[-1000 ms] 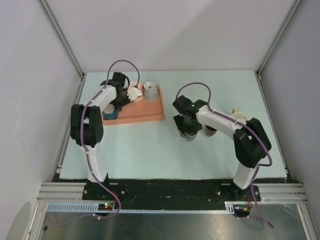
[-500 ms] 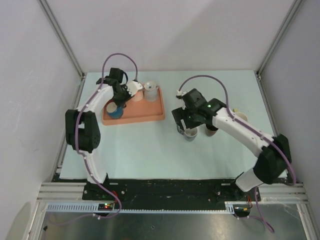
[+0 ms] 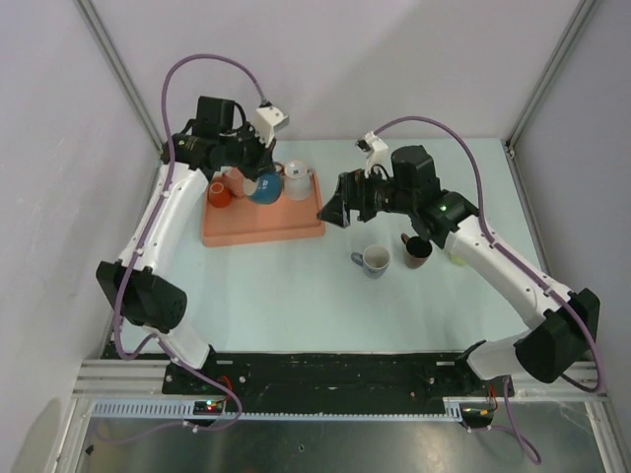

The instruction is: Turn the mug right side up

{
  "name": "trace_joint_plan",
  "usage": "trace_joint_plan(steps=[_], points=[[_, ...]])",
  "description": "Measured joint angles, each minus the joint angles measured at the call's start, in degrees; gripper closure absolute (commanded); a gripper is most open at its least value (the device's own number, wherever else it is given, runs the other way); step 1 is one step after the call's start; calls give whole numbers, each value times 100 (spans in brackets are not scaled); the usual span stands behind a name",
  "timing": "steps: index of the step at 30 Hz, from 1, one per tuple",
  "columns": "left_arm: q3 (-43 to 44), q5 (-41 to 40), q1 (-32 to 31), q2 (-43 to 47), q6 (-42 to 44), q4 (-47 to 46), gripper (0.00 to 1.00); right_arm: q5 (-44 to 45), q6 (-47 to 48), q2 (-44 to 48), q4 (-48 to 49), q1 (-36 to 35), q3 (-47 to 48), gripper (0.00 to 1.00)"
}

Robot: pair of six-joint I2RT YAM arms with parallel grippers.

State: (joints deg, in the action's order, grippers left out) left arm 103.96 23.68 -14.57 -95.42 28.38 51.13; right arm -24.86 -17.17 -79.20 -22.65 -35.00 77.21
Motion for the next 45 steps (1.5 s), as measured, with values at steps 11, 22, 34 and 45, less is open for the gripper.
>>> trace_joint_plan(steps=[11,22,34,45], points=[[1534,1263,-688,249,-1373,326,100,-1150,-1873,-621,2736,149,0,10],[1735,1340,-916,317,-1788,343,81,-2481,-3895,-1270,5130,136,-17,98],[1322,730,-339,350,-1827,302,0,-103,-1150,-960,1023,-417,125,100],[887,-584,1198,-533,-1473,210,0,1495,417,-2293,-1742,-1738,466,100]])
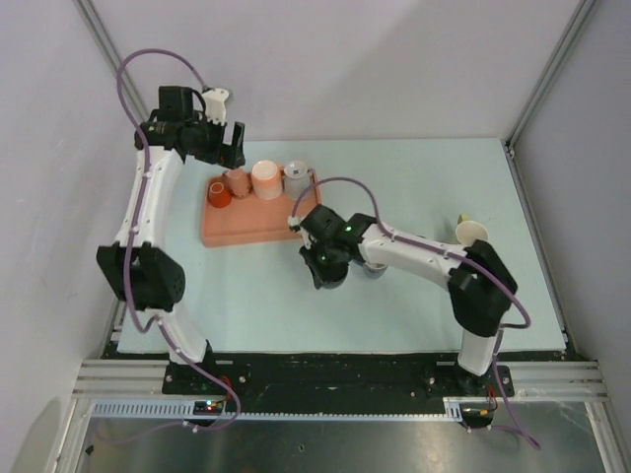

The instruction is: Turn the mug right side up

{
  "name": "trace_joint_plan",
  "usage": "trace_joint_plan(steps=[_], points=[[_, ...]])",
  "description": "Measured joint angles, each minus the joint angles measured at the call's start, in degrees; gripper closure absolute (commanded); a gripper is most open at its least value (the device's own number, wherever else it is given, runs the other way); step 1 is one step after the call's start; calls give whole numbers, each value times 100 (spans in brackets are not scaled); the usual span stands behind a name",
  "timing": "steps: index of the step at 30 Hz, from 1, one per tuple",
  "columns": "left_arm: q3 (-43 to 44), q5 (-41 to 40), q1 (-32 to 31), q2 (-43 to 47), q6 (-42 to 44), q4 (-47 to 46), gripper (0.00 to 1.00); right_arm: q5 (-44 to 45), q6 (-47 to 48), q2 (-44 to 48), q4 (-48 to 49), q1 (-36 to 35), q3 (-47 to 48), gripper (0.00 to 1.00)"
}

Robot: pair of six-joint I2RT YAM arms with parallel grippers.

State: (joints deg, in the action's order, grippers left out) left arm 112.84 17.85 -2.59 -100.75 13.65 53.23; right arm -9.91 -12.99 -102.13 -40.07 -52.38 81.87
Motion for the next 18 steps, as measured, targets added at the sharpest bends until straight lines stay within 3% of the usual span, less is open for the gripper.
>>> trace_joint_plan(steps=[11,18], points=[[256,-1113,280,-1886,1040,31,1,723,278,-1213,-872,-337,492,100],[323,-1508,413,-2177,1650,24,0,796,240,-1307,-973,-339,492,76]])
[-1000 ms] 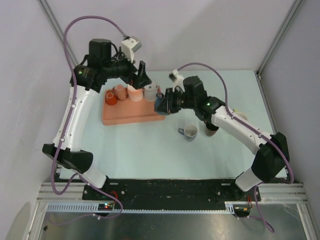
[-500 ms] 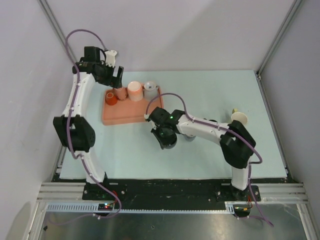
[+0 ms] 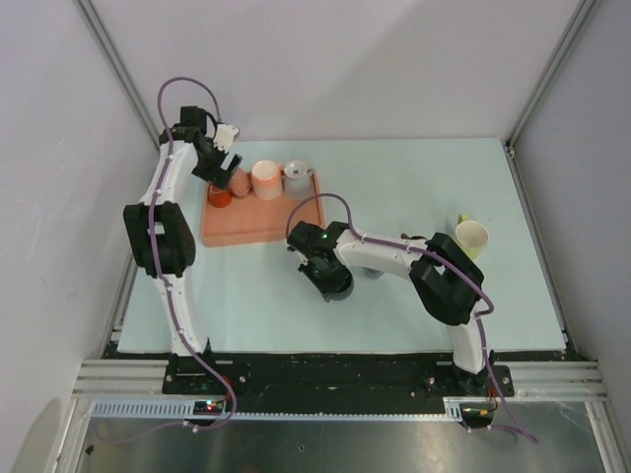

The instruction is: Turn the mug right side up

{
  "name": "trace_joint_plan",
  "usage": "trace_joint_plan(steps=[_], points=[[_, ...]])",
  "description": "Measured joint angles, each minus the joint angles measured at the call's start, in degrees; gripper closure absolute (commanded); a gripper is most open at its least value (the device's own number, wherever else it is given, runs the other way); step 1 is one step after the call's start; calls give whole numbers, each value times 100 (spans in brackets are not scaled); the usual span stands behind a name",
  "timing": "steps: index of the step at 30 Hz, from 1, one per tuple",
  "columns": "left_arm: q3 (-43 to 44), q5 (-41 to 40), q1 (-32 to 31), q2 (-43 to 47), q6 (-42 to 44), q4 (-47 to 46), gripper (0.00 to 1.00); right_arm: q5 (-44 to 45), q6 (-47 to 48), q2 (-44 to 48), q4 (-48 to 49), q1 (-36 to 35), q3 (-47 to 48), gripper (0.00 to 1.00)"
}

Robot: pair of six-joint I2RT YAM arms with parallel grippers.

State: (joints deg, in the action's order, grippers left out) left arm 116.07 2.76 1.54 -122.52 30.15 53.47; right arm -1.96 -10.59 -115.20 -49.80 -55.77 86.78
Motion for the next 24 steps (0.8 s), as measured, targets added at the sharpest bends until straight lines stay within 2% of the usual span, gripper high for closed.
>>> trace_joint_plan(steps=[11,16,24], points=[[79,-98,57,-599,485,-17,2,-2,-116,-48,31,0,0,43],[297,101,94,-852,494,-13,6,-2,-140,-15,9,0,0,39],[741,306,173,-1156,463,-37,28,24,-142,275,-87,0,0,38]])
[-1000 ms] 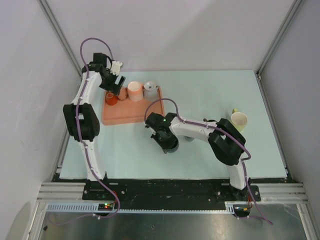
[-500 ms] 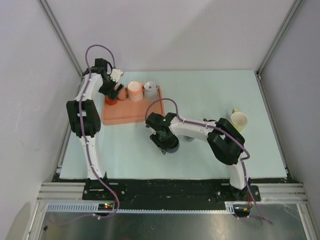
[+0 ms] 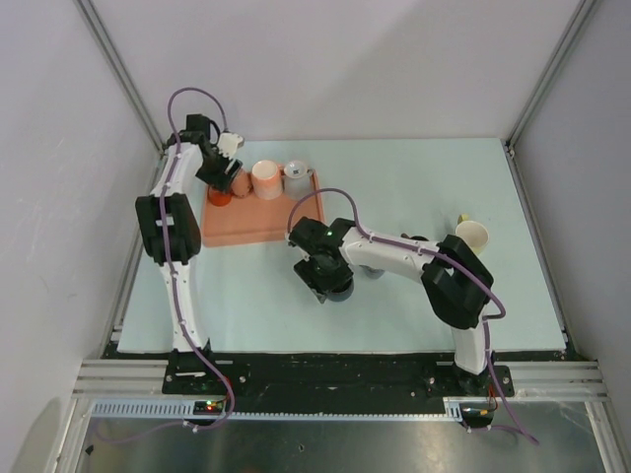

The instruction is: Turn the mug right side up

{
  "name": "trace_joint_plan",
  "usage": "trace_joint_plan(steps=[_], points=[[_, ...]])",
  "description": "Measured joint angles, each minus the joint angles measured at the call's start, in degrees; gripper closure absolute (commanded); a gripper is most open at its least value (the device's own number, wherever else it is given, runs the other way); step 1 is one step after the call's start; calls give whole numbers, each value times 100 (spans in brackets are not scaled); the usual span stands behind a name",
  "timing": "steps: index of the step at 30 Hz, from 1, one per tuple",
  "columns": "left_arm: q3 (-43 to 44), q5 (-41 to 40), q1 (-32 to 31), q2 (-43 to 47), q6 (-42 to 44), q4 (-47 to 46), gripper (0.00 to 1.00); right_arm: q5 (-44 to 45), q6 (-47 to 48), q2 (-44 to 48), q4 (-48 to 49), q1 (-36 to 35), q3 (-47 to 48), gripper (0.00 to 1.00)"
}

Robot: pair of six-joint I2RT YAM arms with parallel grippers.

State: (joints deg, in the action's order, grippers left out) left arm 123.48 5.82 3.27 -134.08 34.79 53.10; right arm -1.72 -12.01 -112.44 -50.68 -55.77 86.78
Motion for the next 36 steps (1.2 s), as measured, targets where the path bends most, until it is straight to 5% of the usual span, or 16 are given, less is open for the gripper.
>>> trace_joint_plan(steps=[6,13,24,32,36], points=[[-365,251,-11,72,44,-144,46,72,-4,195,-98,17,0,37],[-1978,732,13,1115,422,-345,49,227,-2,313,-142,83,0,37],[-3777,1241,15,2341,1829,-225,6,400,4,323,-177,162,0,37],[-2789,1727,24,2149,931,33,0,450,4,448,-173,203,-7,37],[-2192,1493,4,1915,87,-111,8,490,2,505,-166,212,-66,37]])
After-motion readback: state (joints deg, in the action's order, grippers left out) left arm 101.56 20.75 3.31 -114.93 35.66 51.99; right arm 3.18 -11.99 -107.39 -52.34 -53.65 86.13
